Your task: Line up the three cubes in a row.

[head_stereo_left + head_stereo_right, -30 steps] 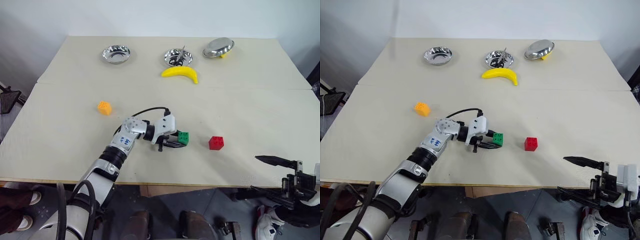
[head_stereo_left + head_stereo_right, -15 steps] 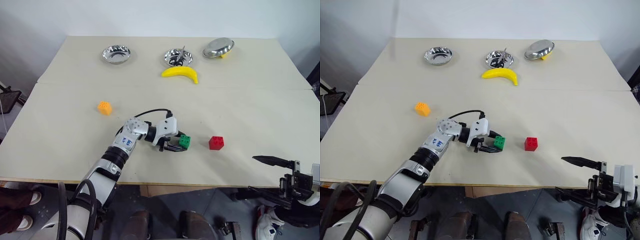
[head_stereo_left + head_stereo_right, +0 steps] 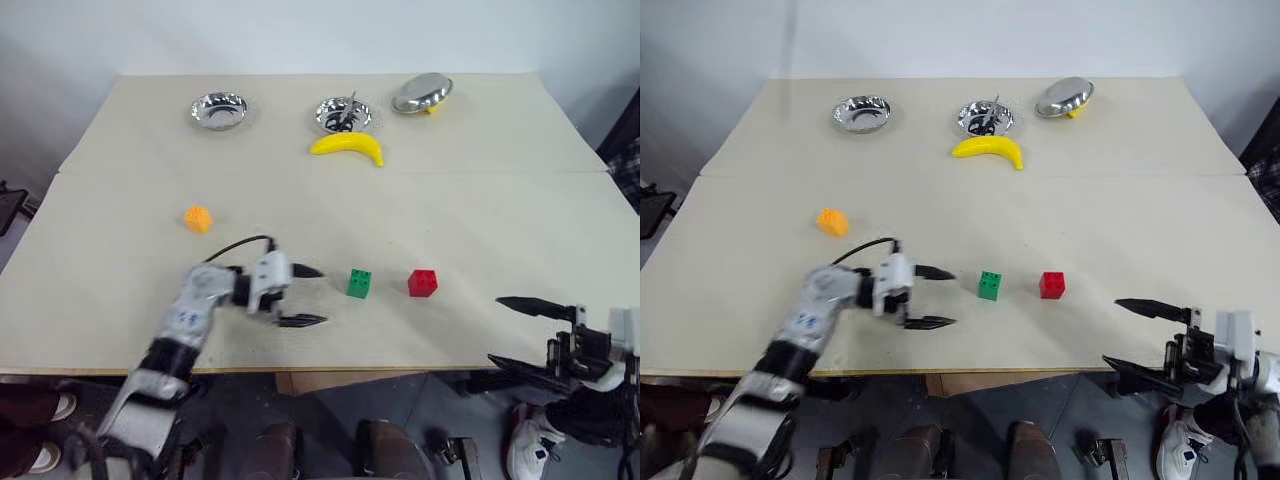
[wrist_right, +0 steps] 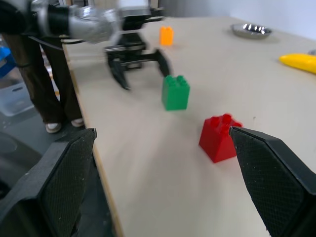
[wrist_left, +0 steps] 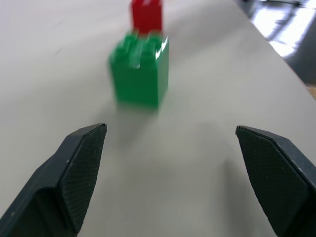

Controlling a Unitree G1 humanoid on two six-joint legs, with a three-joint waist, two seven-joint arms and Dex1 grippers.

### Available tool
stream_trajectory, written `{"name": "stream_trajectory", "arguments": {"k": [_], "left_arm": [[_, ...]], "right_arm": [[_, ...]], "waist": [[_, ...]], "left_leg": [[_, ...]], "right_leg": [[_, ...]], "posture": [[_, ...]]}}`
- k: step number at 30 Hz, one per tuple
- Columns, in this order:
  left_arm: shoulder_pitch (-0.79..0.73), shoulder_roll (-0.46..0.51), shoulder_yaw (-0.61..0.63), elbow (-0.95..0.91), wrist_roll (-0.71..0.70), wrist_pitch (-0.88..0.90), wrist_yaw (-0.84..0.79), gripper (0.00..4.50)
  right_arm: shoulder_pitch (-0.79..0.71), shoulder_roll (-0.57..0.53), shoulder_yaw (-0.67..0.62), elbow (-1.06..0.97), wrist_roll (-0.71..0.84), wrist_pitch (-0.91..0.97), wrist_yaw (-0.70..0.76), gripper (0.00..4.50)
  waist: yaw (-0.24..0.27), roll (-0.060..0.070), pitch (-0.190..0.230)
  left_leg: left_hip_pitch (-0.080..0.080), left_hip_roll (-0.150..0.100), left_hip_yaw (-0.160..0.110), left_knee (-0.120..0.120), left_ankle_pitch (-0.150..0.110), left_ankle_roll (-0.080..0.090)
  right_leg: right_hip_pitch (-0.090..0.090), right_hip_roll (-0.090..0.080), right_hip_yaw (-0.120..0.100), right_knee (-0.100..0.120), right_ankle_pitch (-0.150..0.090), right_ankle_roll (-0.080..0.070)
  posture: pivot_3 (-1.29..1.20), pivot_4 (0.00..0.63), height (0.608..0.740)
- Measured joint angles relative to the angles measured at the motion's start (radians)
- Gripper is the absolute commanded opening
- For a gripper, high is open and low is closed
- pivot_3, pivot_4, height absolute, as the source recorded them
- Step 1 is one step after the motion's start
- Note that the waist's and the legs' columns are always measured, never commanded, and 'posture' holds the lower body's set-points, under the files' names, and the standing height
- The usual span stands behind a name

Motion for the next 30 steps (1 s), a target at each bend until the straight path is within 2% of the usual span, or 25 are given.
{"name": "stream_trajectory", "arguments": {"k": [4, 6, 9, 12, 16, 23, 30], "left_arm": [[0.270, 0.059, 0.181, -0.176, -0.081, -0.001, 0.092, 4.46], [0.419, 0.038, 0.293, -0.253, -0.102, -0.008, 0.195, 4.46], [0.534, -0.032, 0.451, -0.296, -0.132, -0.001, 0.386, 4.46], [0.614, -0.054, 0.563, -0.321, -0.151, 0.016, 0.511, 4.46], [0.694, -0.114, 0.611, -0.374, -0.180, 0.027, 0.608, 4.46], [0.652, -0.142, 0.605, -0.432, -0.215, 0.091, 0.710, 4.46], [0.397, -0.099, 0.517, -0.415, -0.190, 0.245, 0.827, 4.46]], "right_arm": [[-0.062, 0.012, 0.023, 0.031, -0.005, 0.035, -0.006, 4.50], [-0.080, 0.027, 0.032, 0.047, -0.016, 0.028, -0.006, 4.50], [-0.117, 0.067, 0.039, 0.056, -0.024, 0.012, -0.012, 4.50], [-0.134, 0.092, 0.039, 0.055, -0.026, -0.009, -0.011, 4.50], [-0.154, 0.100, 0.040, 0.054, -0.026, -0.023, -0.005, 4.50], [-0.177, 0.118, 0.040, 0.054, -0.019, -0.032, -0.003, 4.50], [-0.122, 0.191, 0.039, 0.066, -0.070, -0.118, -0.040, 4.50]], "waist": [[0.008, 0.000, 0.000], [0.012, 0.000, 0.000], [0.023, -0.001, 0.000], [0.021, -0.001, 0.000], [0.020, -0.001, 0.000], [0.020, -0.001, 0.000], [0.020, -0.001, -0.001]], "left_leg": [[0.000, -0.001, -0.001, 0.000, 0.000, 0.000], [0.000, -0.001, -0.001, 0.000, -0.001, 0.001], [0.000, -0.001, -0.001, 0.000, -0.001, 0.001], [0.001, -0.001, 0.000, 0.000, -0.001, 0.000], [0.001, -0.001, 0.000, 0.000, -0.001, 0.001], [0.001, -0.001, 0.000, 0.000, -0.001, 0.000], [0.001, -0.002, 0.000, 0.000, -0.001, 0.000]], "right_leg": [[0.001, -0.002, 0.001, -0.005, 0.000, 0.000], [0.001, -0.002, 0.002, -0.005, 0.000, 0.000], [0.002, -0.002, 0.001, -0.006, 0.000, 0.000], [0.002, -0.002, 0.002, -0.006, 0.000, 0.000], [0.001, -0.002, 0.003, -0.006, 0.000, 0.000], [0.001, -0.002, 0.003, -0.006, 0.000, 0.000], [0.000, -0.001, 0.002, 0.000, 0.000, 0.000]], "posture": [[0.00, 0.150, 0.740], [0.00, 0.150, 0.740], [0.00, 0.150, 0.740], [0.00, 0.150, 0.740], [0.00, 0.150, 0.740], [0.00, 0.150, 0.740], [0.00, 0.150, 0.740]]}}
